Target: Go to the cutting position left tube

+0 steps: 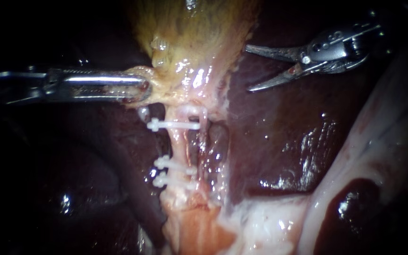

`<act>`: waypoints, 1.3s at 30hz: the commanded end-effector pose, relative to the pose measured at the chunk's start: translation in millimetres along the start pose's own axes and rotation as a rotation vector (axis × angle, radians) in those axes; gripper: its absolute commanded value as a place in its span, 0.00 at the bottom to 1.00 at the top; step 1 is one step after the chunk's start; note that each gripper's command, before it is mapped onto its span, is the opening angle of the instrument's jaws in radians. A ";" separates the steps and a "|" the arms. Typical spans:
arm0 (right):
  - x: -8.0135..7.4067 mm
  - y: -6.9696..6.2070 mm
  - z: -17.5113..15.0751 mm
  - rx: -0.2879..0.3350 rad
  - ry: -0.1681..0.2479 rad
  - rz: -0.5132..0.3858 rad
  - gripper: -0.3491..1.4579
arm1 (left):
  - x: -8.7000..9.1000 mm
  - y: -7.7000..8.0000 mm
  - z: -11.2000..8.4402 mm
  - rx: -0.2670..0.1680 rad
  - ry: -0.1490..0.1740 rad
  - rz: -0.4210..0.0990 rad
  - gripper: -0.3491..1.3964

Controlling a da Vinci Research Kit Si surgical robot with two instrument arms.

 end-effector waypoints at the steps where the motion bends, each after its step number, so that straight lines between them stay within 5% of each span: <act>1: 0.0 0.0 0.1 0.002 0.001 0.000 0.99 | 0.1 0.2 -0.3 -0.003 -0.001 -0.001 0.00; 5: -0.1 0.0 0.1 0.001 0.001 0.000 0.99 | 1.7 1.1 -2.9 -0.010 -0.006 -0.011 0.00; 12: 0.0 0.0 0.1 0.012 0.005 0.000 0.99 | 5.0 2.4 -7.3 0.000 0.036 -0.022 0.00; 16: 0.3 -0.5 0.5 0.050 0.017 0.009 0.99 | 4.9 2.5 -7.4 0.002 0.036 -0.021 0.00; 28: 3.2 -6.0 4.8 0.174 0.055 0.114 0.99 | 4.6 2.4 -7.0 0.003 0.038 -0.020 0.00; 39: 2.4 -9.7 9.5 0.282 0.054 0.231 0.99 | 4.5 2.4 -6.9 0.005 0.038 -0.019 0.00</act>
